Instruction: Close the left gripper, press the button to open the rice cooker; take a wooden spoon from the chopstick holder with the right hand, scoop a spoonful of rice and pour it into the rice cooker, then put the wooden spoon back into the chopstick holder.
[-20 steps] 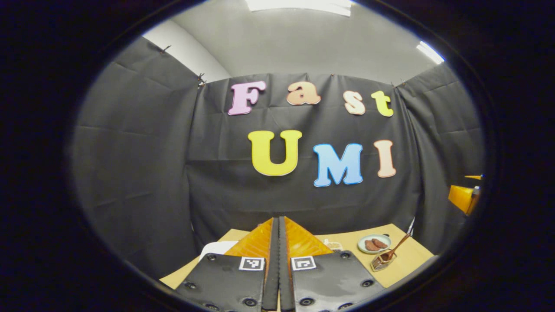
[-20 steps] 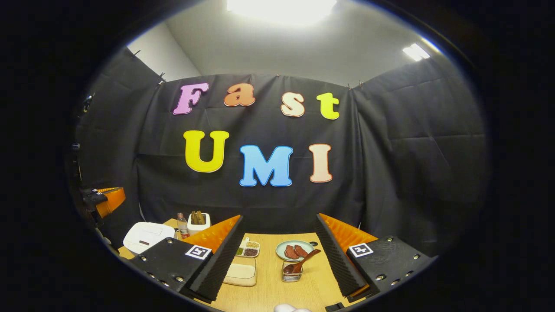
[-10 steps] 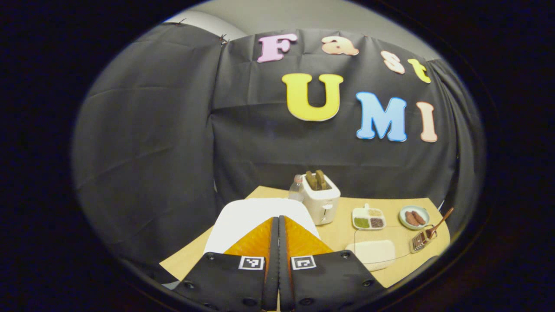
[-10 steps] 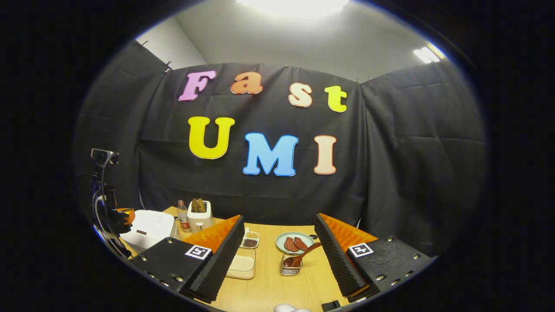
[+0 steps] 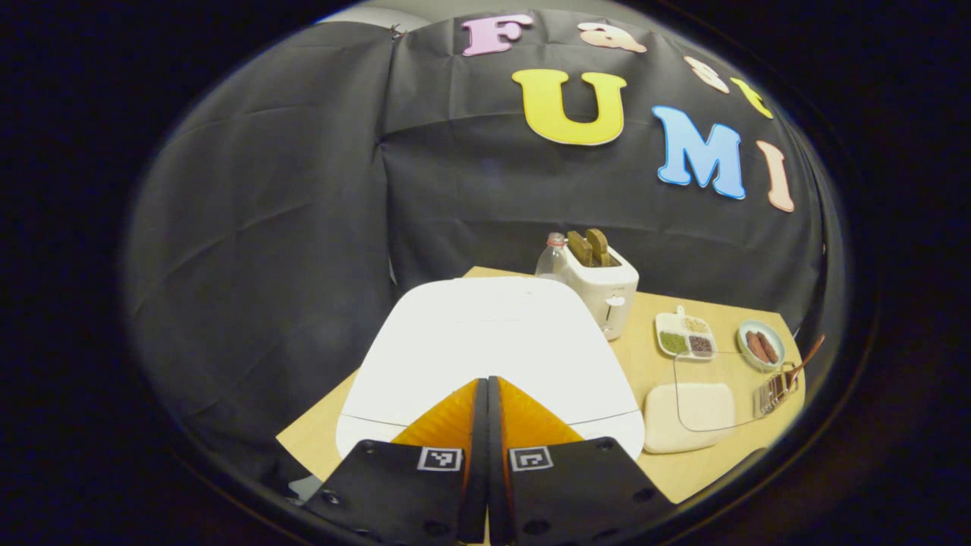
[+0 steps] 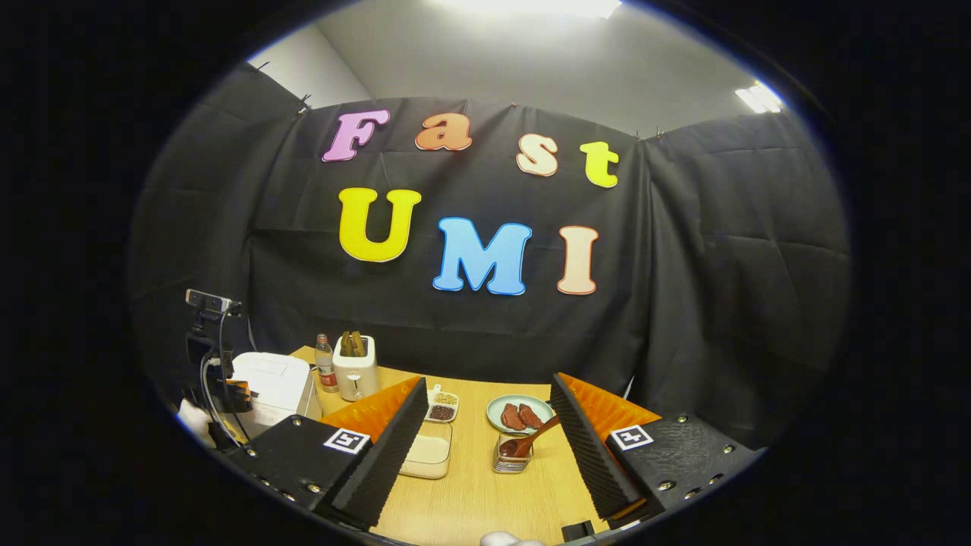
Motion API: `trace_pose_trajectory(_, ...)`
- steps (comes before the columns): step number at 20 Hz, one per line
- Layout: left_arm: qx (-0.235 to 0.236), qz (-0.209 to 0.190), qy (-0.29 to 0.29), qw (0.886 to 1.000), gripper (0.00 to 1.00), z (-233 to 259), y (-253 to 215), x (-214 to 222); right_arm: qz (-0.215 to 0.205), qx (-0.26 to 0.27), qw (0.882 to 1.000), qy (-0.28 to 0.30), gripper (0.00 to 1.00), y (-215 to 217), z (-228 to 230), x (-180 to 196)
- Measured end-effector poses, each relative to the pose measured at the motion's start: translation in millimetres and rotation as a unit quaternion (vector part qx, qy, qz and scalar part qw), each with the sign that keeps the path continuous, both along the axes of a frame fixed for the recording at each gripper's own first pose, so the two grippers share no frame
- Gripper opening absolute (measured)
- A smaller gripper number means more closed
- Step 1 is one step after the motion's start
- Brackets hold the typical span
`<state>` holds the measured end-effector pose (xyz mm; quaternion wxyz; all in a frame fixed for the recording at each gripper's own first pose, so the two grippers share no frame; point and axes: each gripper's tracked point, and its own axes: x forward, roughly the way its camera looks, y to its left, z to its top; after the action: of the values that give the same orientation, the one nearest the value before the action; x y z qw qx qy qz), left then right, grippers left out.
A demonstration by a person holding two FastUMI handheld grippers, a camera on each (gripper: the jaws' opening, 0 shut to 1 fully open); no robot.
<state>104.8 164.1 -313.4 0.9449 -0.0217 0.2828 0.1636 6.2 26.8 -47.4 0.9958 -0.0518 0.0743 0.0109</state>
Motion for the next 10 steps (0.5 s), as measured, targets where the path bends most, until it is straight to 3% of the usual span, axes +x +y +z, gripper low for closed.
trace_pose_trajectory(6,0.008,-0.011,0.025,1.000,0.09,-5,-2,-2,0.007,0.003,1.000,0.008,0.99,5,-6,1)
trace_pose_trajectory(10,-0.010,0.004,0.060,0.998,0.10,-9,-2,-3,0.009,0.014,1.000,0.013,1.00,6,-9,2)
